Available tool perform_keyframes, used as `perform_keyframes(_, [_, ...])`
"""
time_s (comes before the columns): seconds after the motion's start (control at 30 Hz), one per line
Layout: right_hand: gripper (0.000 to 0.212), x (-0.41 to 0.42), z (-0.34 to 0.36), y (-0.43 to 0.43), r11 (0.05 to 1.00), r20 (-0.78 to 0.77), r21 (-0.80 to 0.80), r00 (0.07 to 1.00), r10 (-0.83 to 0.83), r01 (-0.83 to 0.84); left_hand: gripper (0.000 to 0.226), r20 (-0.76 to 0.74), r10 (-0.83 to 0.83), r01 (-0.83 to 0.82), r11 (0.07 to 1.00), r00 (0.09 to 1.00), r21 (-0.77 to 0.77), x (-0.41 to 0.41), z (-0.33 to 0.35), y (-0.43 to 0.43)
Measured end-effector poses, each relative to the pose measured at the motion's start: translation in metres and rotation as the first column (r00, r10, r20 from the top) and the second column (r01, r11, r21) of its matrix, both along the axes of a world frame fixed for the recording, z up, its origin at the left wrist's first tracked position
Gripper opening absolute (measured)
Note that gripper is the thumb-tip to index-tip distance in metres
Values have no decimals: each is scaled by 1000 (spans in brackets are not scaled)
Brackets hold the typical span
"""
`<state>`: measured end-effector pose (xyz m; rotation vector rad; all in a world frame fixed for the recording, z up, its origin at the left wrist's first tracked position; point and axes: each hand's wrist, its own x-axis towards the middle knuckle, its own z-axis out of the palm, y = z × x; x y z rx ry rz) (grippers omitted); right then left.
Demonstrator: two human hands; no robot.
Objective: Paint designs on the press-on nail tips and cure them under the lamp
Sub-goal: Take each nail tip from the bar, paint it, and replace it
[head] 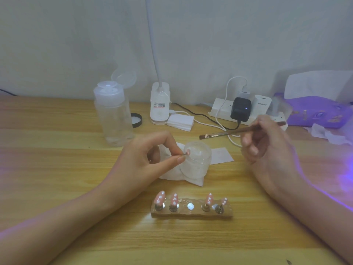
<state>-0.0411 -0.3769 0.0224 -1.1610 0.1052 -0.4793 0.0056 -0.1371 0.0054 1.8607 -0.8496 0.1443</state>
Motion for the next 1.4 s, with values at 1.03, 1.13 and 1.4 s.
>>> perform_keyframes(1.03, [27, -6, -4, 13, 987, -19, -119, 995, 102, -104, 14, -14, 9, -9, 1000, 1000, -6, -1, 0, -1])
perform_keyframes(1.13, [27, -6, -4, 11, 991, -22, -108, 997, 72, -74, 12, -15, 7, -7, 1000, 1000, -7, -1, 1, -2])
perform_keyframes(1.4, [29, -6, -5, 11, 993, -36, -104, 998, 49, -52, 12, -21, 7, -7, 1000, 1000, -4, -2, 2, -1])
